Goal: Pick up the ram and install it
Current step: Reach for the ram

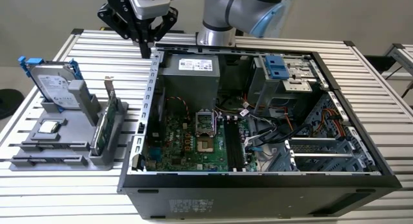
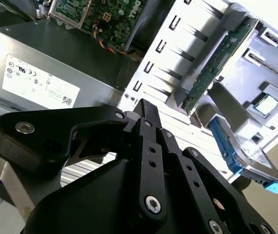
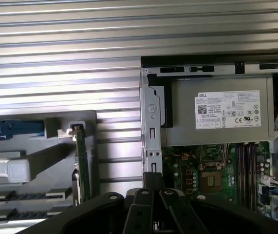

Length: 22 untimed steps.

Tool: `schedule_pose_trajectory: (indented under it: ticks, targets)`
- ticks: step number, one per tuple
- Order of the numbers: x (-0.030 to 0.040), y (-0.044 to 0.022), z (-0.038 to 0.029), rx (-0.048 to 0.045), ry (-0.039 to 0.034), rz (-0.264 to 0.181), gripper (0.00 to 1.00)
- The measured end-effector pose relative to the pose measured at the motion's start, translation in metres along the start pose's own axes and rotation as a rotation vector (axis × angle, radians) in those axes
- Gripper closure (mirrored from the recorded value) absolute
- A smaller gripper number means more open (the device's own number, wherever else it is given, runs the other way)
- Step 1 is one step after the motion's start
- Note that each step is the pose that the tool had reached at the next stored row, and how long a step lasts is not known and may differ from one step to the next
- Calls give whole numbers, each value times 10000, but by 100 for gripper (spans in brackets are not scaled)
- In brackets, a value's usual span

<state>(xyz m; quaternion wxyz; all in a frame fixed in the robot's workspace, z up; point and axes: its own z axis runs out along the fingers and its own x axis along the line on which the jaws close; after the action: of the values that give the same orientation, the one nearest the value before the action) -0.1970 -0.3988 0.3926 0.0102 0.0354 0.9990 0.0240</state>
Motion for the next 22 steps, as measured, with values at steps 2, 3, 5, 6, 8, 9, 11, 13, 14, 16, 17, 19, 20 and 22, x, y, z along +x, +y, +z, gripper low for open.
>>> schedule_pose_trajectory:
  ticks: [2,3,5,6,8,9,11,13,14,16,17,19,20,22]
  targets:
    - [17,-1,0,0,0,-1,100]
    - [26,-2,0,0,0,0,100]
    - [43,-3,-1,-1,0,0,100]
    - [50,-4,-1,0,0,0,100]
    - [67,-5,-2,0,0,0,100]
    - [75,-5,-2,0,1,0,100]
    - [91,-6,-2,0,0,0,100]
    - [108,-8,-2,0,0,0,100]
    - [117,-8,-3,0,1,-1,100]
    - [141,-10,-3,0,0,-1,100]
    - [154,-11,-3,-1,0,-1,100]
    - [178,-13,-4,0,0,0,100]
    - [190,-13,-5,1,1,0,100]
    - [212,-15,-5,0,1,0,100]
